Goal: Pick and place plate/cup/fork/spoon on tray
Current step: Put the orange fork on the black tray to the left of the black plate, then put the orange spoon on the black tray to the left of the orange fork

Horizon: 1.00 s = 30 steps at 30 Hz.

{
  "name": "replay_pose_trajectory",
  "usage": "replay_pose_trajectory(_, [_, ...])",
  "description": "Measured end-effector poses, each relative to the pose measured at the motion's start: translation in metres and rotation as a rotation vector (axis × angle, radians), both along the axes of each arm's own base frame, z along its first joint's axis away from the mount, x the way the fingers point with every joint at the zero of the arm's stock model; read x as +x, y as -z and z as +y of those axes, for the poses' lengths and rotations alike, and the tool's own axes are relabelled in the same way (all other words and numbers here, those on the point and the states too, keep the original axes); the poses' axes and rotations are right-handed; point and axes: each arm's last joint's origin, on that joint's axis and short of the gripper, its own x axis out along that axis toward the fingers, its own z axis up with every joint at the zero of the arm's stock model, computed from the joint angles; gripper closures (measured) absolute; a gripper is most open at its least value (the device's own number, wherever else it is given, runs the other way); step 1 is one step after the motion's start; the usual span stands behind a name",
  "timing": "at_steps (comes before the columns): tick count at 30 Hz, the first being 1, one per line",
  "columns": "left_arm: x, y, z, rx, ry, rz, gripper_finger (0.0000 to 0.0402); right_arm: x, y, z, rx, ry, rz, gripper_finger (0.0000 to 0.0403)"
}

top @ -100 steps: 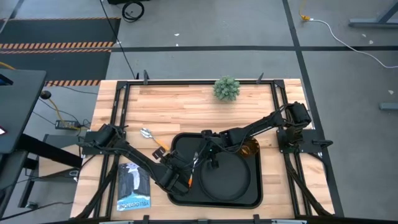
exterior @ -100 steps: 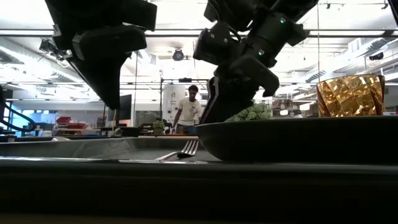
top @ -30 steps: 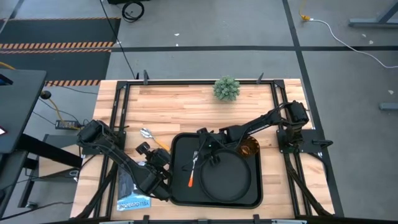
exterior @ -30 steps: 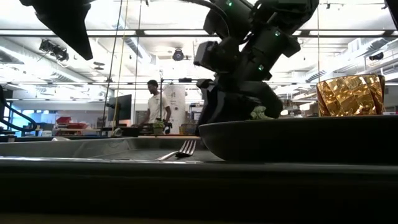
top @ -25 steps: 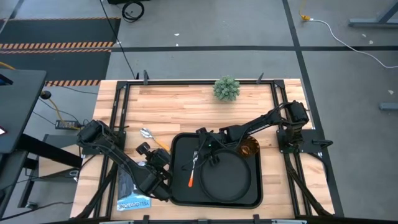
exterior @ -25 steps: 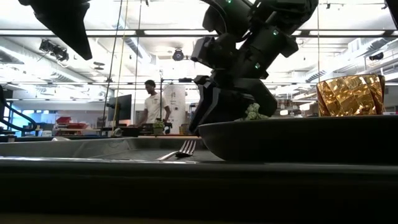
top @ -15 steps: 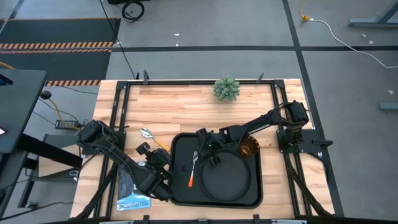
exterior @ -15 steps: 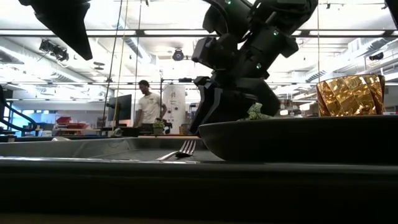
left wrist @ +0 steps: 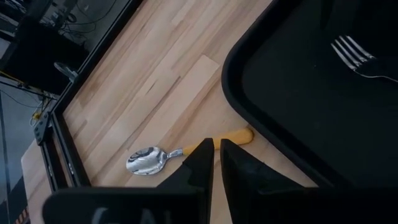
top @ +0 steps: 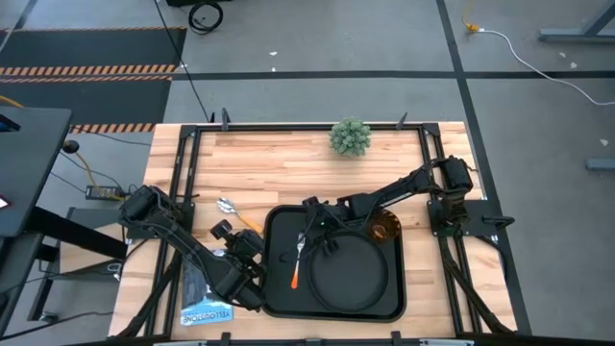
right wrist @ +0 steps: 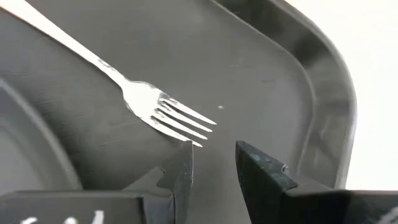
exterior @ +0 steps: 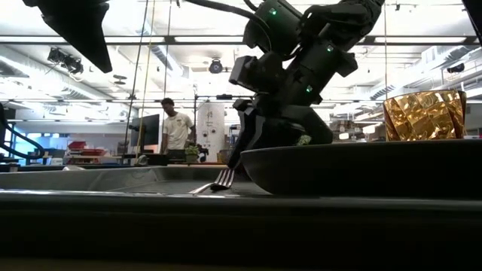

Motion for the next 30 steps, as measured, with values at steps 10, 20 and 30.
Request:
replay_pose_trajectory(10, [0.0,0.0,0.0,-0.006,-0.001,-0.002,0.0365,0.001,-0.001,-0.002,-0.002,0.007,-0.011,0.0275])
replay_pose_trajectory(20, [0.002,0.01,0.003,0.04,-0.015,-0.092,0.0365,-0.01,-0.026,-0.004,-0.058,0.091,0.018,0.0275])
replay_pose_trajectory(30, [-0.036,0.05,0.037,0.043,-0.274,-0.076,0.037,-0.034,-0.07,-0.014,-0.063,0.167,0.013,0.0275])
